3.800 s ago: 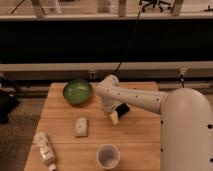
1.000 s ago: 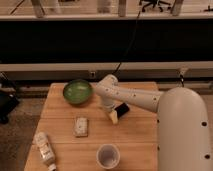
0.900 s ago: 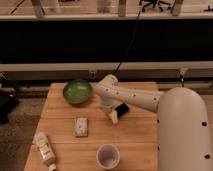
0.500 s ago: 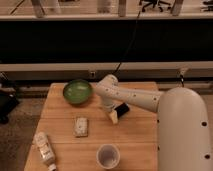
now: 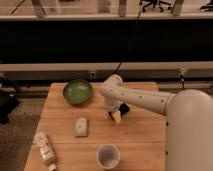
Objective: Place the eraser on the white sponge
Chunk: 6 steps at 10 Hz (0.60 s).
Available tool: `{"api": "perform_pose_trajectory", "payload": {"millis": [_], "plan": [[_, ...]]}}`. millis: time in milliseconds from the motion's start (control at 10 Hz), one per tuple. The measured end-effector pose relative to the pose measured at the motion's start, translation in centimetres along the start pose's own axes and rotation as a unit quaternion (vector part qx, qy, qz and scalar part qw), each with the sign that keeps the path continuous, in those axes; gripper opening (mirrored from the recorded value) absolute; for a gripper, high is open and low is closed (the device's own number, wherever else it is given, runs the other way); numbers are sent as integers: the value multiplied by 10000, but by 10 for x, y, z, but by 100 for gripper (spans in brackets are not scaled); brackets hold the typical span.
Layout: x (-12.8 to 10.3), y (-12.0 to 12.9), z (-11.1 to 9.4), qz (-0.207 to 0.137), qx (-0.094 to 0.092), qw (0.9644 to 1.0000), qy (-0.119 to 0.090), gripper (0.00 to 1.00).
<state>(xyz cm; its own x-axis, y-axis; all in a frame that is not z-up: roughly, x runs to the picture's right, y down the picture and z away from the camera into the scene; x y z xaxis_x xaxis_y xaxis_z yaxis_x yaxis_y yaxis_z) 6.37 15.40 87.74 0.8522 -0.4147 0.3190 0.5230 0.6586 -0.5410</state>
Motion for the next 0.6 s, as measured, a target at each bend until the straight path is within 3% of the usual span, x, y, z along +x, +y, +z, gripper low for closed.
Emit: {"api": "perform_pose_trajectory", "payload": {"millis": [200,400,600], "plan": [[40,16,-30,120,340,9993,96,80],[65,22,-59,146,578,9981,138,80],[70,19,-65,112,652,9978,97,80]]}}
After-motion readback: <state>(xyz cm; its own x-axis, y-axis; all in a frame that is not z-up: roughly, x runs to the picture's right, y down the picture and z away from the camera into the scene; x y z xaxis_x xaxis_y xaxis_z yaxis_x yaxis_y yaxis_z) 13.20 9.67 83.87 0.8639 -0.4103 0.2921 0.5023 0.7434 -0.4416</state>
